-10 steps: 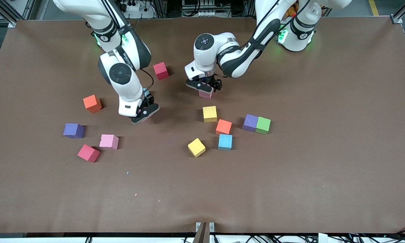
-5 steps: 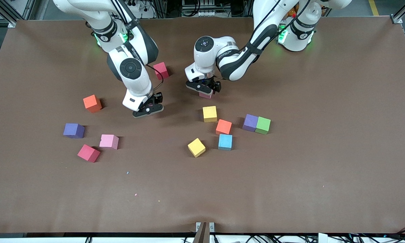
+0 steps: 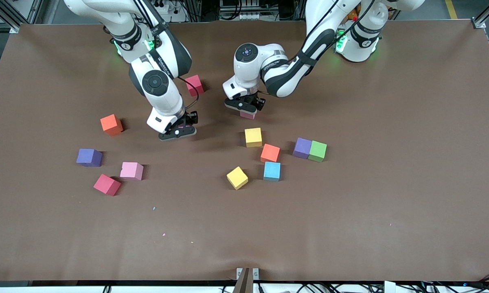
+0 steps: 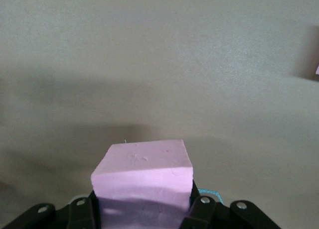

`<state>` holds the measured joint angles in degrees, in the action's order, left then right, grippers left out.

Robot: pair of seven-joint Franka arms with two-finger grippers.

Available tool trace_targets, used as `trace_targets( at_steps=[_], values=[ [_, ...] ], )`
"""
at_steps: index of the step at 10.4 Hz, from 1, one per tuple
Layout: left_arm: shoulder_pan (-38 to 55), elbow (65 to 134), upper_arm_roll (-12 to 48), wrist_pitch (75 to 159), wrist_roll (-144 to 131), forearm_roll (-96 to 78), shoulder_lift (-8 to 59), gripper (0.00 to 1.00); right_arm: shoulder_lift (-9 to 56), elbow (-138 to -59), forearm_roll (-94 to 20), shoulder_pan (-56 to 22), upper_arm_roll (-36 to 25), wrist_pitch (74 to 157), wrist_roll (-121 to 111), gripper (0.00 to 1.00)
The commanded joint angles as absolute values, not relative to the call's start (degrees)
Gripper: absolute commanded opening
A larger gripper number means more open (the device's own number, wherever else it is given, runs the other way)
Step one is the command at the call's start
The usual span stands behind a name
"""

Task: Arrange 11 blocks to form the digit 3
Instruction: 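Set the lavender cube down while the right gripper sets pink beside it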

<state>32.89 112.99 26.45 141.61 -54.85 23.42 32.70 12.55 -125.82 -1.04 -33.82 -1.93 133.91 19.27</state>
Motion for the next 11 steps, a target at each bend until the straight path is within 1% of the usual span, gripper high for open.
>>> trace_targets(
  at_steps=[1,3,6,9,11],
  values=[
    [32.08,113.03,26.54,141.16,-56.87,25.14,31.56,0.0,10.9,-127.18,-1.67,-34.27,-1.93,133.85,24.23,0.07],
    [30.24,112.33,26.72,136.34,-55.64,24.96,29.63,0.0,10.99,-127.18,-3.59,-36.03,-1.93,134.12,27.93,0.06],
    [24.81,112.24,27.16,134.21,-44.69,22.95,28.22,0.0,11.6,-127.0,-7.03,-40.76,-1.93,135.34,37.05,0.06],
    [16.9,112.24,30.66,131.31,-28.18,21.18,26.9,0.0,14.23,-126.48,-8.17,-46.3,-1.93,138.16,46.03,0.05],
    [15.56,112.24,31.64,129.65,-22.86,21.18,26.81,0.0,17.21,-125.17,-8.17,-49.91,-1.93,141.05,53.23,0.05]
  ],
)
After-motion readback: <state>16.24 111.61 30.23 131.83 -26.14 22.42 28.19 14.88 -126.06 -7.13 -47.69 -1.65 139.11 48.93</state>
